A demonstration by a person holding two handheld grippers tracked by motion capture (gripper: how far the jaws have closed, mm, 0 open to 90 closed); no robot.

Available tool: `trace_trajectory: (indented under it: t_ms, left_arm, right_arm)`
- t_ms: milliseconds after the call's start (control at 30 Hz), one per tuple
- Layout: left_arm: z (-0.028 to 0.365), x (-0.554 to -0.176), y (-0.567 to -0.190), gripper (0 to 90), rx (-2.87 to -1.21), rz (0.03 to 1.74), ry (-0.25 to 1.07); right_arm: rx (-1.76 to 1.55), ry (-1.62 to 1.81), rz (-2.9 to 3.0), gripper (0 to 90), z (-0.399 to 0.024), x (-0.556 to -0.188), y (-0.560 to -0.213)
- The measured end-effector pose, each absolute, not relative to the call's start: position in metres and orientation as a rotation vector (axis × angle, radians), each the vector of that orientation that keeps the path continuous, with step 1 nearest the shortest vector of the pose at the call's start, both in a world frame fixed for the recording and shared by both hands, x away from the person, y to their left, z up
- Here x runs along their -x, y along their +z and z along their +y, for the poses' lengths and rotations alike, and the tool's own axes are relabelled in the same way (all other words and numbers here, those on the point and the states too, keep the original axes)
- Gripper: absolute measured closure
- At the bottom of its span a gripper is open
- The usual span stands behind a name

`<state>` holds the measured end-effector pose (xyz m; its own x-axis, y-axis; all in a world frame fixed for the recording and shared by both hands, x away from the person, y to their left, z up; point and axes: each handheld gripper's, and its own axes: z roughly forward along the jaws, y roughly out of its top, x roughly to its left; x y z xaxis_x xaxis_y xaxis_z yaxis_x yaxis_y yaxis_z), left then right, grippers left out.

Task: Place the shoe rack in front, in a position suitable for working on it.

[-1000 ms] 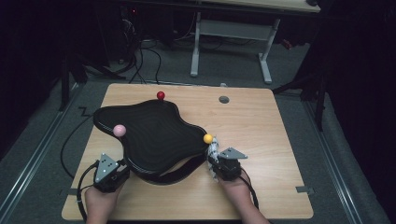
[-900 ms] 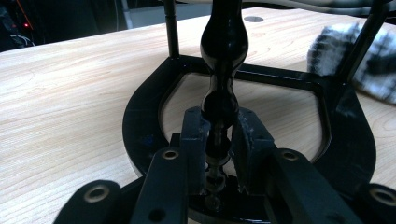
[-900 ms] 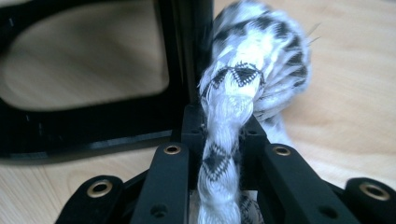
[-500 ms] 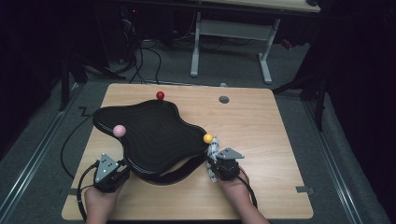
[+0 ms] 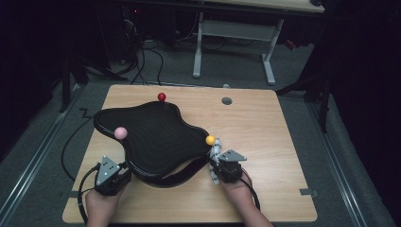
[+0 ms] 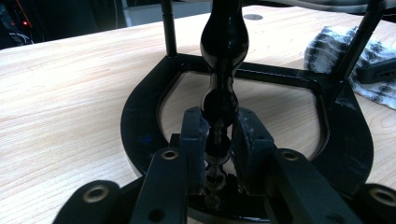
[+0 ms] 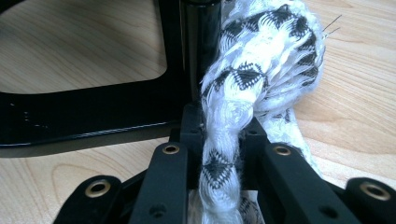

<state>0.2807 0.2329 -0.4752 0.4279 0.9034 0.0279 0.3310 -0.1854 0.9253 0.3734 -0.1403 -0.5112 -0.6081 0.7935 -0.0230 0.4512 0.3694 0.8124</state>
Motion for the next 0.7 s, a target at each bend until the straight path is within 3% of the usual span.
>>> trace_trajectory:
  t_ms: [167, 433, 700]
  left_arm:
    - [0.233, -0.28, -0.476, 74.7, -1.733, 1.072, 0.758]
    - [0.232, -0.276, -0.478, 67.8, -1.749, 1.082, 0.765]
    - [0.231, -0.273, -0.487, 64.9, -1.784, 1.134, 0.785]
  right_arm:
    - [-1.034, 1.217, 2.142, 77.4, -0.144, -0.366, -0.489]
    - [-1.058, 1.115, 2.241, 76.4, -0.143, -0.377, -0.509]
    - [-1.106, 1.153, 2.119, 76.8, -0.153, -0.395, -0.497]
